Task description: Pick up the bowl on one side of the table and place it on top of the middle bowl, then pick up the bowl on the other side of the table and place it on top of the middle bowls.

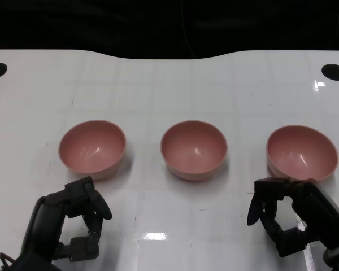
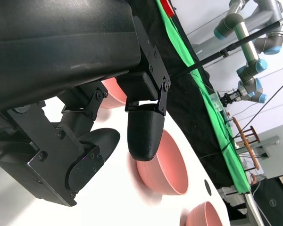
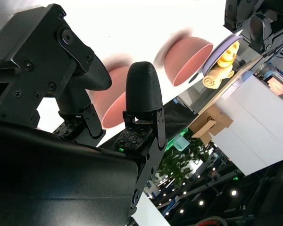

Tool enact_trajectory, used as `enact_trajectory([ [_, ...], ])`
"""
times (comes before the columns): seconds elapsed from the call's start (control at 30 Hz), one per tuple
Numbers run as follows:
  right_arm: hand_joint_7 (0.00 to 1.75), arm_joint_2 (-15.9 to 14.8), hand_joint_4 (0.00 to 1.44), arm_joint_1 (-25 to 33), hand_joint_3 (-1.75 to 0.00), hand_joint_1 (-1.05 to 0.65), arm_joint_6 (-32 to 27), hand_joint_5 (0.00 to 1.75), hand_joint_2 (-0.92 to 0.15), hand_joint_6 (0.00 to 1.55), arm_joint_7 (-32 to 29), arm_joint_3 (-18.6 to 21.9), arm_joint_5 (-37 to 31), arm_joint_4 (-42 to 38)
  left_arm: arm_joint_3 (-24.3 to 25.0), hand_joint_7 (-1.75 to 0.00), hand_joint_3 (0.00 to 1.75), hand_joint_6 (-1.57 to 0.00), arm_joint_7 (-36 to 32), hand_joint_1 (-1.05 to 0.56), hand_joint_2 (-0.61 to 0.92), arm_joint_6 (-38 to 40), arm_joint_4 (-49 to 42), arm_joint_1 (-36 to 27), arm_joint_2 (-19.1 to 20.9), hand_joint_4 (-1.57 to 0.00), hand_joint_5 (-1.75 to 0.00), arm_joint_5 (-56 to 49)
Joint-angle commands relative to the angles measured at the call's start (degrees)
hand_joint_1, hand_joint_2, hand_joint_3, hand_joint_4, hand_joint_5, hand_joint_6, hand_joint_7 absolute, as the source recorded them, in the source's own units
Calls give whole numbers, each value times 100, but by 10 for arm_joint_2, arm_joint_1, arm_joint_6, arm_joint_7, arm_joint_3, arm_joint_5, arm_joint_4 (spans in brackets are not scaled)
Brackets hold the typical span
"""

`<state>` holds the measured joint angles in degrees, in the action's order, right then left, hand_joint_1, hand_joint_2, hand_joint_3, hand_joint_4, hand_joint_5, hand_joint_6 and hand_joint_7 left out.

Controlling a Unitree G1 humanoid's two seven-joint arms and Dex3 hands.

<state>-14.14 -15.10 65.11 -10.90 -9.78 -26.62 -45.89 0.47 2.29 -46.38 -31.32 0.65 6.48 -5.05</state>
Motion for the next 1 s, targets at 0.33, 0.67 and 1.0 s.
enact_trajectory([
  [0.33,134,-9,86,-4,-157,5,2,167,-18,86,-6,1,-3,-2,4,-145,145,-85,0,-1,30,4,1,0,10,-88,-170,-3],
  [0.67,135,-8,86,-3,-158,4,3,169,-18,86,-5,0,0,-2,13,-132,133,-83,-4,1,36,-1,-9,3,0,-80,-161,17],
  [1.0,135,-7,86,0,-158,2,5,170,-18,86,-7,-1,-1,3,26,-35,16,-82,-26,-12,90,-5,-12,3,11,-67,-89,-14],
])
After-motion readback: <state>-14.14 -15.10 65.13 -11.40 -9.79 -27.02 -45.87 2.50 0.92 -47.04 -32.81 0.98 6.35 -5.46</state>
